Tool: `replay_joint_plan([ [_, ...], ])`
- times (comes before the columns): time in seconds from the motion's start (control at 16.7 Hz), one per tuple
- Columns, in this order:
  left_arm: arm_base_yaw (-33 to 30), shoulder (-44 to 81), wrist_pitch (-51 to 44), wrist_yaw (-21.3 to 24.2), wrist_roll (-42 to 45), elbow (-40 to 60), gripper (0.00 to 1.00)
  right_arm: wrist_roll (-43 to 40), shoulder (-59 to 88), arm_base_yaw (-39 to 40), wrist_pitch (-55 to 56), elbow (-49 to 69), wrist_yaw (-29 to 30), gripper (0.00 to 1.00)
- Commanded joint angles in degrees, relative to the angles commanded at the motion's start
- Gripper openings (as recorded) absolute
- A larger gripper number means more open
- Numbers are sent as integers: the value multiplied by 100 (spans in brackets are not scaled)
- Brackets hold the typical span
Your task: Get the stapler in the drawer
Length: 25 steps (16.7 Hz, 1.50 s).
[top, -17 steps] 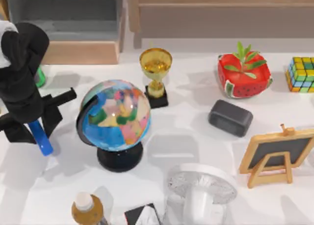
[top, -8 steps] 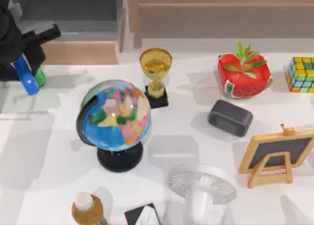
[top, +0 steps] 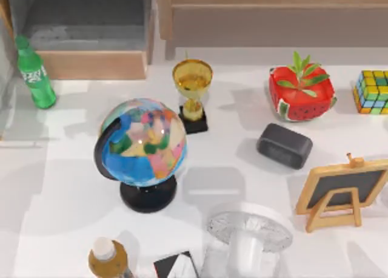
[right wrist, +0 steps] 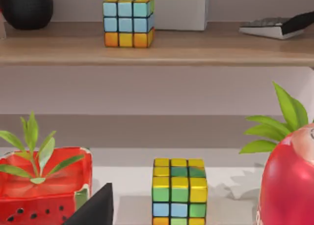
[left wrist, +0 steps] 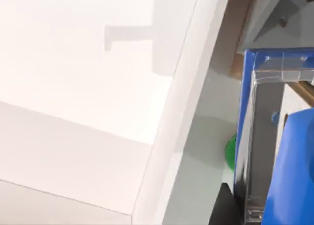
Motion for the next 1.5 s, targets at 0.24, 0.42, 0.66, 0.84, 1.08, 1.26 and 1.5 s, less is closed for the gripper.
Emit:
replay_joint_plan([
  [0.24, 660, 1141, -499, -18, 1103, 1260, 0, 0, 0, 0, 0, 0, 0, 100],
  [0.42, 1035, 1999, -904, -48, 1862, 2017, 0, 0, 0, 0, 0, 0, 0, 100],
  [0.66, 1247, 2937, -1455, -96, 2676, 2703, 0, 0, 0, 0, 0, 0, 0, 100],
  [0.84, 1226, 3341, -1761, -133, 3060, 2978, 0, 0, 0, 0, 0, 0, 0, 100],
  [1.08, 1201, 3437, -1850, -147, 3163, 3047, 0, 0, 0, 0, 0, 0, 0, 100],
  [1.26, 1214, 3439, -1839, -153, 3166, 3037, 0, 0, 0, 0, 0, 0, 0, 100],
  [1.5, 1242, 3108, -1857, -119, 3141, 3153, 0, 0, 0, 0, 0, 0, 0, 100],
])
